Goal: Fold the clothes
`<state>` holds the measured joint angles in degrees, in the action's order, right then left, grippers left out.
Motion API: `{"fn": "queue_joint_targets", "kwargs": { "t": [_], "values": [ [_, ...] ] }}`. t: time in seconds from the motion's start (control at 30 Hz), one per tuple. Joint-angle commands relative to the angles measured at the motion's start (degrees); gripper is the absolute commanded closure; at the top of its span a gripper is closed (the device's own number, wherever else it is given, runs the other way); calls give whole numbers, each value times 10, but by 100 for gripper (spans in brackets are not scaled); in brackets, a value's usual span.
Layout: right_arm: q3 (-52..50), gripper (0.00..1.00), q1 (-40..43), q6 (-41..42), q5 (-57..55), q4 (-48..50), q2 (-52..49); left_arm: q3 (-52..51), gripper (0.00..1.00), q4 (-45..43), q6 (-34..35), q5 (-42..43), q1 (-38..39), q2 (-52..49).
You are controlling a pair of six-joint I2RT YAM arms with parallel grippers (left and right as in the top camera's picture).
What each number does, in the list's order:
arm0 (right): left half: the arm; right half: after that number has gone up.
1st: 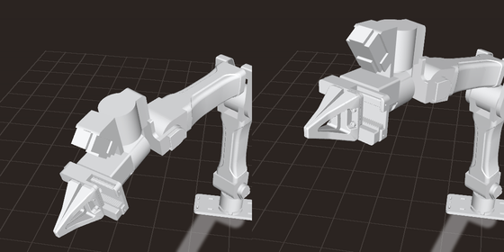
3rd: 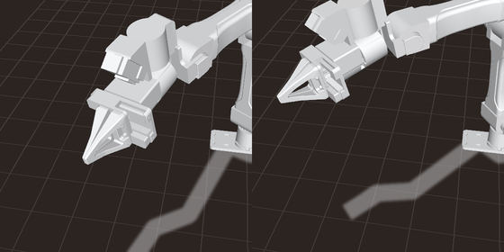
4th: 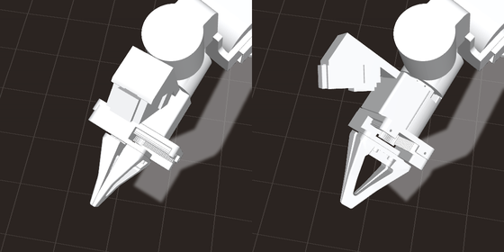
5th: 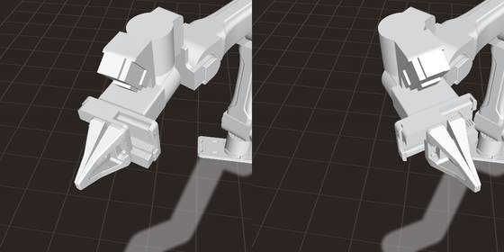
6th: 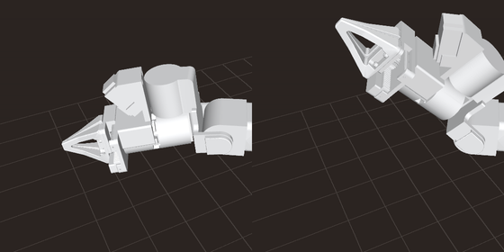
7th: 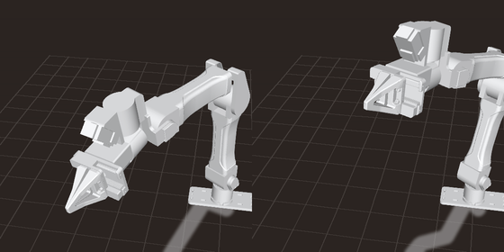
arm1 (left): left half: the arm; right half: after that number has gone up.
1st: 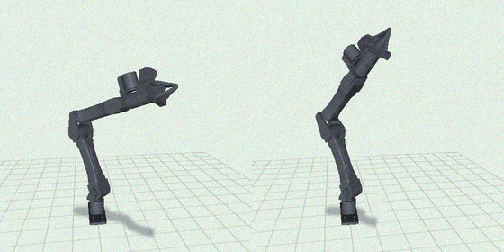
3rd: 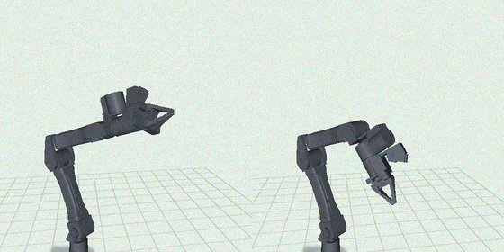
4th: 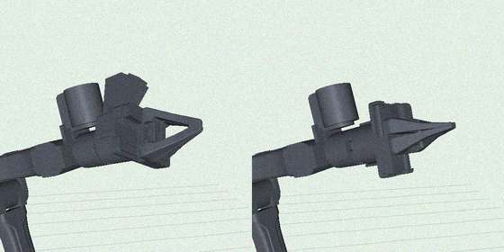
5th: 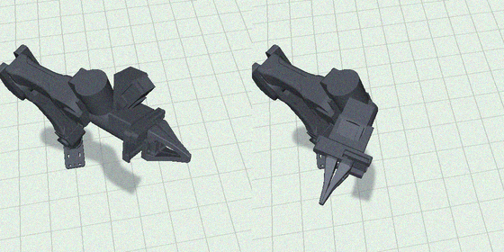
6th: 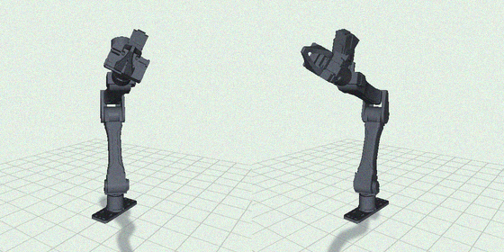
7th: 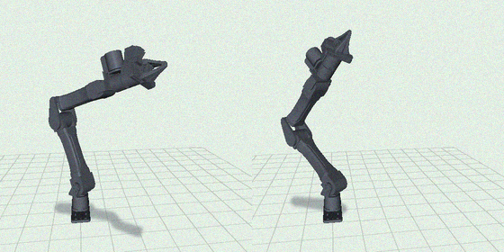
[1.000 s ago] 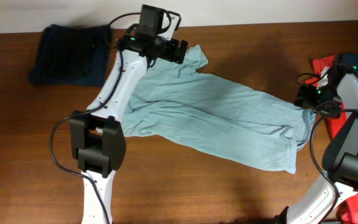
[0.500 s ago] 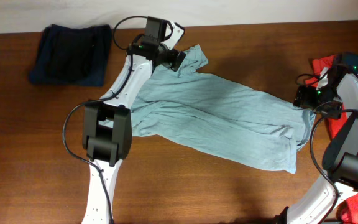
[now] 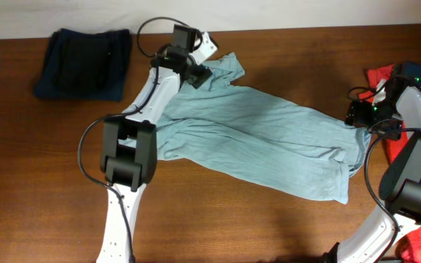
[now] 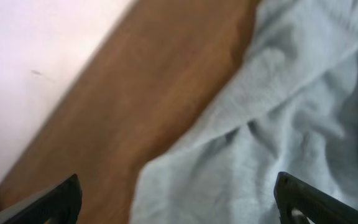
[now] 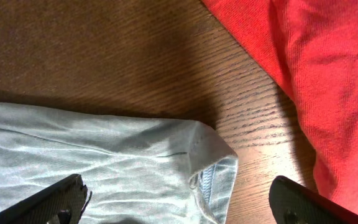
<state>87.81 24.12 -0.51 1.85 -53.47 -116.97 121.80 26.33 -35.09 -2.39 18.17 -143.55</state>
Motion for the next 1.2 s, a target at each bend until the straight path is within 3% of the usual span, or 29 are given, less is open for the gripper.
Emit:
{"fn": "queue_joint_targets", "kwargs": {
  "t": [0.0, 0.7, 0.83, 1.0, 1.07, 1.1, 1.17],
  "values": [
    [2, 1, -1, -1, 5, 0, -5, 1, 5, -11, -58, -4, -5, -11],
    [2, 2, -1, -1, 5, 0, -5, 1, 11, -75, -73, 32, 3, -54],
    [2, 2, -1, -1, 5, 0, -5, 1, 27, -76, -72, 59, 4, -54],
    [2, 1, -1, -1, 5, 0, -5, 1, 29, -76, -72, 59, 6, -54],
    [2, 2, -1, -1, 5, 0, -5, 1, 41, -76, -72, 59, 6, -54],
    [2, 1, -1, -1, 5, 0, -5, 1, 60, -76, -72, 58, 6, -54],
    [2, 2, -1, -1, 5, 0, -5, 1, 71, -77, -72, 58, 6, -54]
  ]
}}
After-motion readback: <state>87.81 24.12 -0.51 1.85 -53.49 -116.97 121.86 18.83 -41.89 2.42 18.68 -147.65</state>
